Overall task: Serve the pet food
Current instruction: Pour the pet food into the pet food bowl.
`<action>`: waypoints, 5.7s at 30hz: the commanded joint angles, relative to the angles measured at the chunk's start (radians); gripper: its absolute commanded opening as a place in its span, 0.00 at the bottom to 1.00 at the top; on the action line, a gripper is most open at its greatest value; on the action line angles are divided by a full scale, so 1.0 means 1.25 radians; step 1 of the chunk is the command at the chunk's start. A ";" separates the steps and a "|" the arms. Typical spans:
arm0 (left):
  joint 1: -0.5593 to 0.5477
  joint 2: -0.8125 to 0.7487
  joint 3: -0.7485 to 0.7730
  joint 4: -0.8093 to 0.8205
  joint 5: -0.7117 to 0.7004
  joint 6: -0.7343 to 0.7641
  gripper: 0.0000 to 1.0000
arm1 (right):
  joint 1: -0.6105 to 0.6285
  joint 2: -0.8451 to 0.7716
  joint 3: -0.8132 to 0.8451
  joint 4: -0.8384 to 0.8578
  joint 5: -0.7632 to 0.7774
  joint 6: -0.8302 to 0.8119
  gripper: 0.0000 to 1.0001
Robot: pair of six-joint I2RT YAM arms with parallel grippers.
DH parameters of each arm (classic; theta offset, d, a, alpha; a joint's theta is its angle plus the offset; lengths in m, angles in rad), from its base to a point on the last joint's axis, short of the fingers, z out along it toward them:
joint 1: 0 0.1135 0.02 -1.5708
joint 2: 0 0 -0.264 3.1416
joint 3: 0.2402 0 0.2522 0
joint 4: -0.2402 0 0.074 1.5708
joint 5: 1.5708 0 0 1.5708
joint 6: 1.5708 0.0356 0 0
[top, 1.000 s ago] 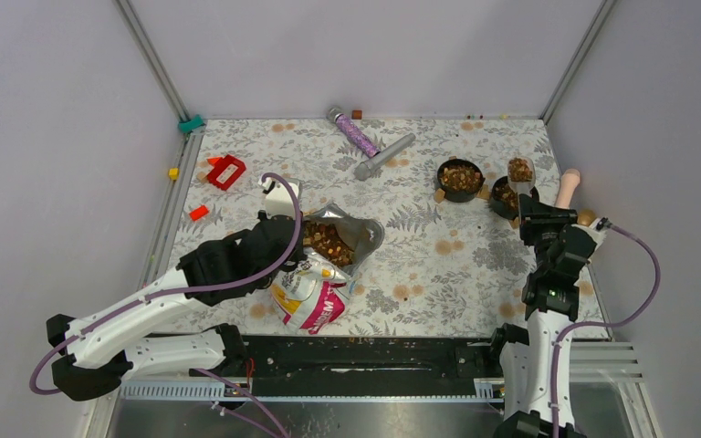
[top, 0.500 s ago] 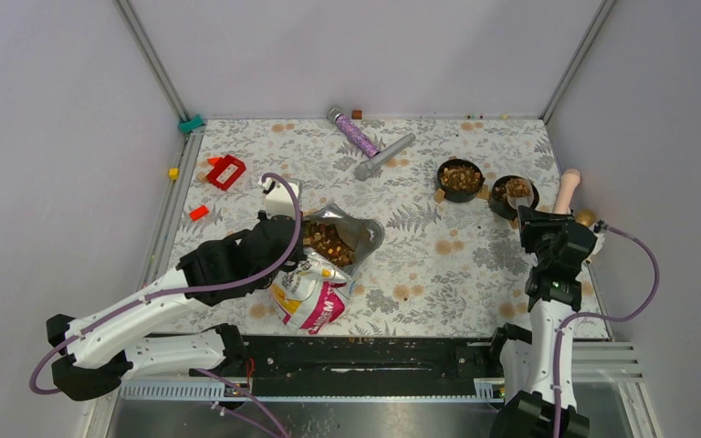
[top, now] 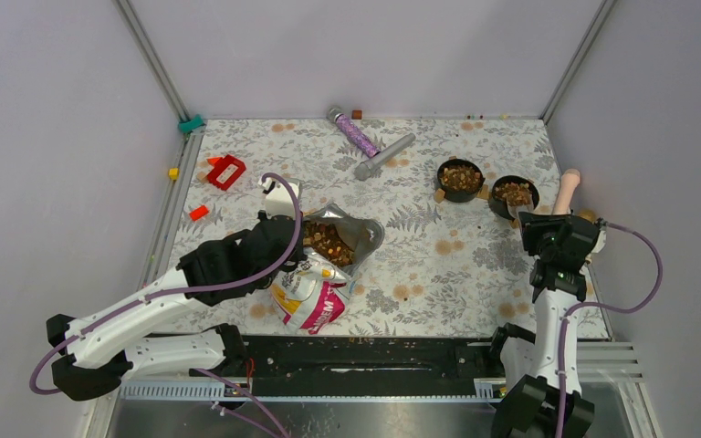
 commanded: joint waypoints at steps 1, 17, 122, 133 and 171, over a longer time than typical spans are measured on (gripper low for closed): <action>-0.014 -0.009 0.023 0.105 0.015 -0.009 0.00 | -0.011 0.001 0.051 0.017 0.022 -0.021 0.00; -0.015 -0.009 0.023 0.105 0.014 -0.008 0.00 | -0.020 0.077 0.122 -0.031 -0.002 -0.038 0.00; -0.033 -0.032 0.024 0.105 -0.009 -0.001 0.00 | -0.020 0.348 0.435 -0.297 -0.055 -0.174 0.00; -0.035 -0.034 0.024 0.105 -0.009 -0.002 0.00 | -0.020 0.334 0.456 -0.362 -0.026 -0.206 0.00; -0.041 -0.038 0.024 0.105 -0.018 0.001 0.00 | -0.020 0.347 0.535 -0.442 -0.001 -0.258 0.00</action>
